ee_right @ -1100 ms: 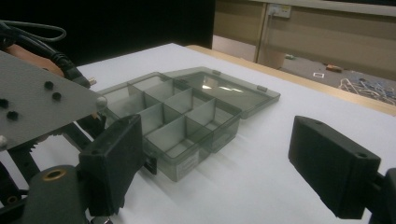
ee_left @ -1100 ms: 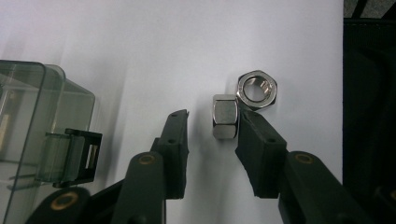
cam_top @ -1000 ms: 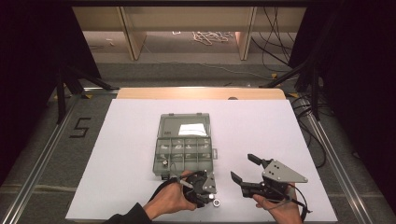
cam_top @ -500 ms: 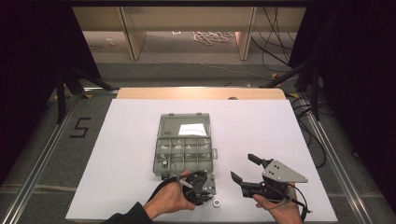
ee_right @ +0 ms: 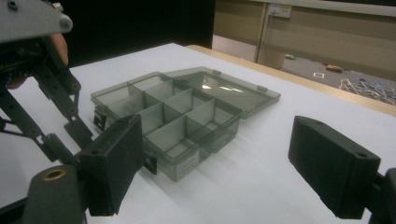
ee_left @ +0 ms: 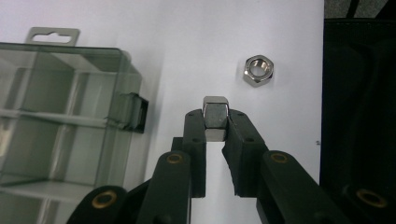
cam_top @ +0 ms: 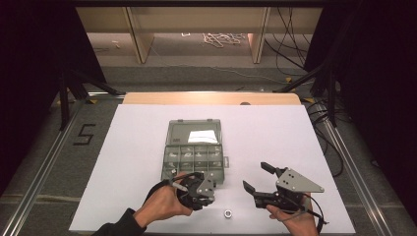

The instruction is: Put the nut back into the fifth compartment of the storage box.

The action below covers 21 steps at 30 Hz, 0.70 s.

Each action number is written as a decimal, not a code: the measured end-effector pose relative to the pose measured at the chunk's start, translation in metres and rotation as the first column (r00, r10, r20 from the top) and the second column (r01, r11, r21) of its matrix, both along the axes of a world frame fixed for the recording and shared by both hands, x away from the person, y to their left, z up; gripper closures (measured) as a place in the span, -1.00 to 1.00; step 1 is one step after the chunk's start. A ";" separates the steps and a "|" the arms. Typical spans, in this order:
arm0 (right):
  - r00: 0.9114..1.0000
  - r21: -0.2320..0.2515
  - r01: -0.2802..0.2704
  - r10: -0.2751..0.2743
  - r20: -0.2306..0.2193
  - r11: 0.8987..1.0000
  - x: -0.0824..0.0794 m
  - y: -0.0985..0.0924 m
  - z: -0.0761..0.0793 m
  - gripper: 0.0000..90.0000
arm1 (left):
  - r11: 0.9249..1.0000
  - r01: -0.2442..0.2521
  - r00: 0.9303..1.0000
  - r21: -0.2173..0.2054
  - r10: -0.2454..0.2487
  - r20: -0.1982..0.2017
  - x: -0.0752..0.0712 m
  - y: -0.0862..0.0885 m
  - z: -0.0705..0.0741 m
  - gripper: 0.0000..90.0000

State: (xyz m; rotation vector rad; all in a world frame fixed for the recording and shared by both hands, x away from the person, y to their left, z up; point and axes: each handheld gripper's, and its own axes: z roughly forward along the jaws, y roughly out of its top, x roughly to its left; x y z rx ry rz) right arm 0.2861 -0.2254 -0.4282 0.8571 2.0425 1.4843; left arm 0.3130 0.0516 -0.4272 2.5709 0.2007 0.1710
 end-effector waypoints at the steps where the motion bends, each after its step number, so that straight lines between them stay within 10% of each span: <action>1: 1.000 0.000 0.000 0.000 -0.001 1.000 0.000 0.000 0.000 -0.58 | 1.000 0.000 1.000 0.005 0.000 -0.003 0.001 0.002 0.001 0.74; 21: 1.000 0.004 -0.001 0.001 -0.003 1.000 0.000 0.001 -0.001 -0.58 | 0.993 -0.116 0.993 -0.012 0.116 -0.008 0.018 0.048 0.020 0.74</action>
